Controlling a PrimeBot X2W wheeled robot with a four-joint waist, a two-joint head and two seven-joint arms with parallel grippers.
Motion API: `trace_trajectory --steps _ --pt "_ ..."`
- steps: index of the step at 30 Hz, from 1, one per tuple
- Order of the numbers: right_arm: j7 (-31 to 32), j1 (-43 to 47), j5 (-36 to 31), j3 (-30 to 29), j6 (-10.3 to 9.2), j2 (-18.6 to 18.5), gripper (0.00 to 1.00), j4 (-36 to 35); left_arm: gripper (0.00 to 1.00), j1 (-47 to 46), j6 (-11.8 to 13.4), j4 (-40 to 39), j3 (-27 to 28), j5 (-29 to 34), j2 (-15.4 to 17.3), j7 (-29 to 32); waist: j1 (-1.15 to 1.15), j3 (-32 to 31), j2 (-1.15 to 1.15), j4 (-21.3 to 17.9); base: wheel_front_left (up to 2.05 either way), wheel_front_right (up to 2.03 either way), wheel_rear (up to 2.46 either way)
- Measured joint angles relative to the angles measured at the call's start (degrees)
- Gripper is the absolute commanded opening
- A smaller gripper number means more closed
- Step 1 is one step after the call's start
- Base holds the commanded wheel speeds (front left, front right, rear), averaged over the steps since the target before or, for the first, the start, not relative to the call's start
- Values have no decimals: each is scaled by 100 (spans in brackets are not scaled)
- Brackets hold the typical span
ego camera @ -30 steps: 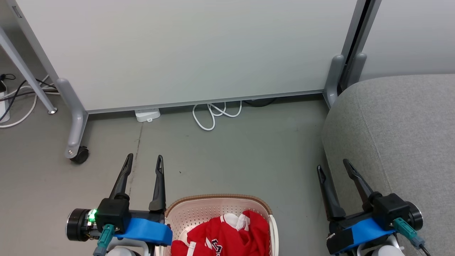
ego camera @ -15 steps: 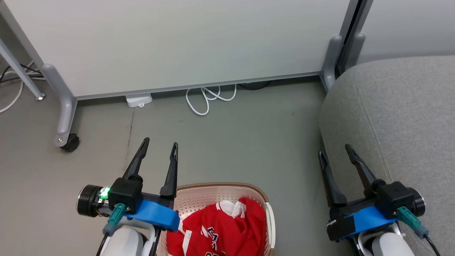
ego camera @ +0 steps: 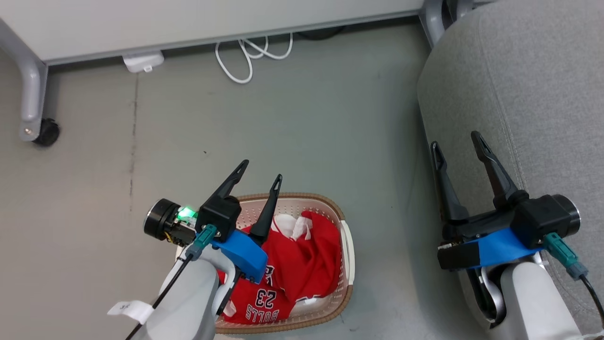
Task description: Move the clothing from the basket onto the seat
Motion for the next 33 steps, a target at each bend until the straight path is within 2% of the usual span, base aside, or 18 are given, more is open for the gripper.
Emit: trace_trajectory --steps 14,15,20,26,33 --pt "1 -674 -152 59 1 -2 100 -283 100 -1289 -2 1835 -2051 -1428 200 1 1 1362 0 -321 0 0 0" --pt "1 -737 -186 41 1 -2 100 -327 100 -1464 -2 2116 -2368 -1688 175 12 0 1541 0 -344 0 0 0" --pt "1 -883 -303 5 1 -3 100 -485 100 -1831 -2 2575 -3022 -2369 171 105 0 1975 0 -379 0 0 0" --pt "1 -1034 -399 -4 3 -2 100 -648 100 -2197 -2 2936 -3655 -3052 298 482 0 2464 0 -399 0 0 0" --pt "0 -1078 -511 -119 5 -3 100 -846 100 -2473 -2 3214 -4097 -3696 387 992 0 2920 0 -407 0 0 0"
